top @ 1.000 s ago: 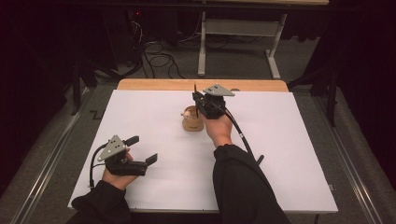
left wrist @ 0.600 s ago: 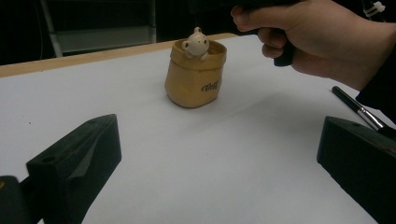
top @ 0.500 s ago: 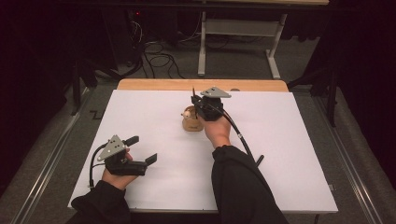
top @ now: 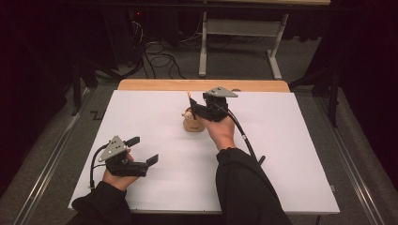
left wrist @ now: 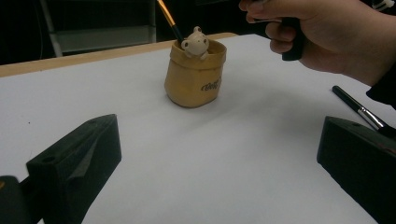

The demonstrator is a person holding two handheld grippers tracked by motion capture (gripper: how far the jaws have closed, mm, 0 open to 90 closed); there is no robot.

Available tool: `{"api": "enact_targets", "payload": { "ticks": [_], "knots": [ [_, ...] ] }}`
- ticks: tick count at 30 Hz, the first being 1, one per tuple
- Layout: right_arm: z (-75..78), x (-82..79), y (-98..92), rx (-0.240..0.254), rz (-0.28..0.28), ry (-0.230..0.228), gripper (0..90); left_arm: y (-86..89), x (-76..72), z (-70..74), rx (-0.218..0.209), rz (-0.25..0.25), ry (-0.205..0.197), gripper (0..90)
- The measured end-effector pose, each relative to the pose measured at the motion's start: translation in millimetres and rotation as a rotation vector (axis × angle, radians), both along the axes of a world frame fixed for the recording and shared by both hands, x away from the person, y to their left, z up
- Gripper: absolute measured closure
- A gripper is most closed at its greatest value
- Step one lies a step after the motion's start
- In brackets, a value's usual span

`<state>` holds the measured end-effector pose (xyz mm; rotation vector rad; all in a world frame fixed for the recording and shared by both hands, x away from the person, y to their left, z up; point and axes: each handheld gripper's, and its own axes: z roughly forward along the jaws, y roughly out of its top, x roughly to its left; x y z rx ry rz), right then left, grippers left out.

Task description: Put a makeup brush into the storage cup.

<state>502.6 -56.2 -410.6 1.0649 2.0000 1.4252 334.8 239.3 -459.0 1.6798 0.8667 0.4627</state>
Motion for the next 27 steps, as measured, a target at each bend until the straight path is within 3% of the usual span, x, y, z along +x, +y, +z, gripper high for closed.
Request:
{"api": "enact_targets", "payload": {
  "ticks": [12,27],
  "knots": [
    [3.4,-26.6,-11.2,0.022,0.037,0.017,27.1,-0.5,0.0,-0.2,0.006,0.001,0.005,0.6],
    [10.0,-67.7,-38.7,0.036,0.044,-0.011,6.3,0.0,0.3,-0.5,0.006,0.011,0.009,0.6]
  ]
}}
